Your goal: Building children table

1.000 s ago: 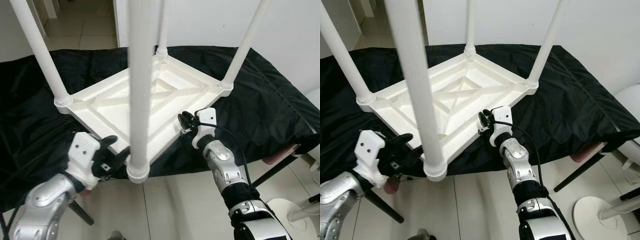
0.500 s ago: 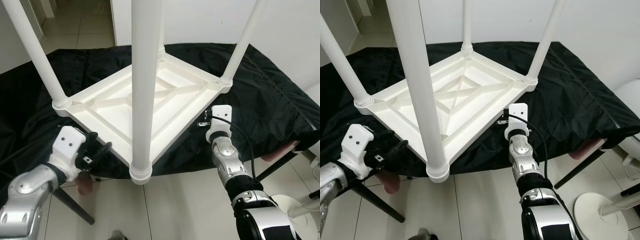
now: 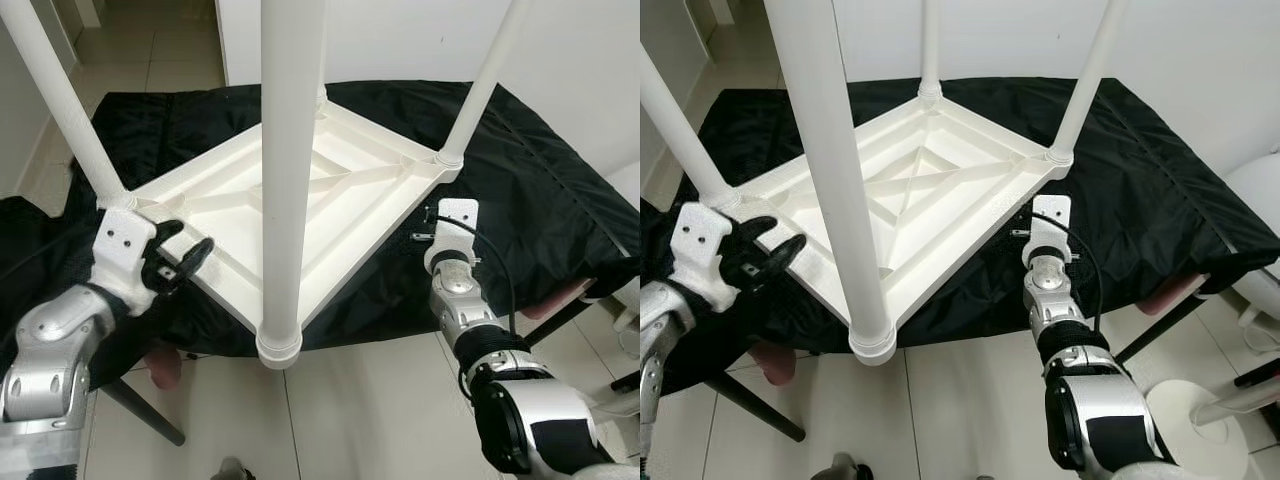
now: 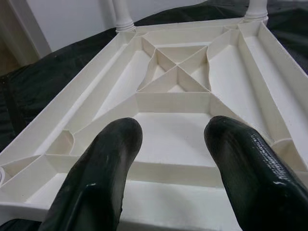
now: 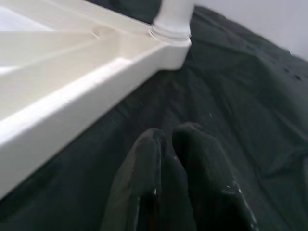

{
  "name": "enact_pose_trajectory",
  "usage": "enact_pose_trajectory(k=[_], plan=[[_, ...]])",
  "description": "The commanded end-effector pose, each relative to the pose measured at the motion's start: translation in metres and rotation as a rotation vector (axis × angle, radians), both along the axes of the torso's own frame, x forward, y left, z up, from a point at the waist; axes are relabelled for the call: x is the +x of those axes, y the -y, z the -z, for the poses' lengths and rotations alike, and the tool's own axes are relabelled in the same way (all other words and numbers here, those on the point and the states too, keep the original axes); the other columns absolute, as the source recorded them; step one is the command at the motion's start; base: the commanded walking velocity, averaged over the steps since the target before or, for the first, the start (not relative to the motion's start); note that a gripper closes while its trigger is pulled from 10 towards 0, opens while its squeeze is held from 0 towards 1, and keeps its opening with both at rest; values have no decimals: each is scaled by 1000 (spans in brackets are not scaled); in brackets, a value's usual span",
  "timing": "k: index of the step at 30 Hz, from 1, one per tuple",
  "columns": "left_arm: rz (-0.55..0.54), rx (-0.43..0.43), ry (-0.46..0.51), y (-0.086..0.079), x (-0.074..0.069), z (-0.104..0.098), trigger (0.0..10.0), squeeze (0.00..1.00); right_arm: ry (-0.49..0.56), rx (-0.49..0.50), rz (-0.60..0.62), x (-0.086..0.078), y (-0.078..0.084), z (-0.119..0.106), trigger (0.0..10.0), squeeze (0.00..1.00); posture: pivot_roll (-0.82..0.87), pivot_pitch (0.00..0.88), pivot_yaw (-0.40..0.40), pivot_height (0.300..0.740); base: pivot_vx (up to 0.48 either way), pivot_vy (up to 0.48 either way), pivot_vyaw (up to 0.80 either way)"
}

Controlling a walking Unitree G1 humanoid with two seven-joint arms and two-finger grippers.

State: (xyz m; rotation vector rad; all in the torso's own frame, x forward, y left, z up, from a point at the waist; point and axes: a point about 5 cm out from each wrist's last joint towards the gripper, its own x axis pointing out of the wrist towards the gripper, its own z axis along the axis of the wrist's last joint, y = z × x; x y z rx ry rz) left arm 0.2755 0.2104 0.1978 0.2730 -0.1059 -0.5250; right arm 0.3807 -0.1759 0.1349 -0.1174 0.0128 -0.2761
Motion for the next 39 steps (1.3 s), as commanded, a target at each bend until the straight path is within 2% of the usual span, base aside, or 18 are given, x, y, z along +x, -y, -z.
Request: enact_pose_trajectory(k=[1,4,8,16,18,22,25,27,32,37,39], plan=[[-100,-37,39,5,2,-4,10000,0,-12,25,25,3,3,-3,10000,0,72,110,-49,740,0,0,0],[-61,-38,49,14,0,-6,10000,0,-12,40,34,5,5,-6,10000,0,71,115,-50,740,0,0,0],[77,-77,51,40,-15,-9,10000,0,-26,54,48,9,10,-10,10000,0,75,162,-56,740,0,0,0],[136,-135,37,57,-26,-12,10000,0,-53,50,19,12,10,-12,10000,0,66,204,-53,740,0,0,0],[152,-134,34,62,-29,-12,10000,0,-54,69,-22,13,8,-13,10000,0,67,206,-54,740,0,0,0],[222,-135,15,79,-39,-10,10000,0,-17,90,-190,19,-5,-25,10000,0,68,208,-52,740,0,0,0],[227,-146,5,80,-41,-9,10000,0,-5,88,-212,20,-6,-28,10000,0,65,206,-49,740,0,0,0],[250,-165,-21,87,-49,-6,10000,0,18,87,-274,22,-10,-34,10000,0,65,205,-53,740,0,0,0],[281,-175,-47,95,-56,-3,10000,0,30,80,-362,22,-17,-37,10000,0,69,201,-54,740,0,0,0],[367,-122,-82,117,-68,3,10000,0,71,112,-601,21,-39,-43,10000,0,75,196,-52,740,0,0,0],[374,-115,-86,122,-69,4,10000,0,94,129,-653,21,-45,-47,10000,0,75,197,-48,740,0,0,0]])
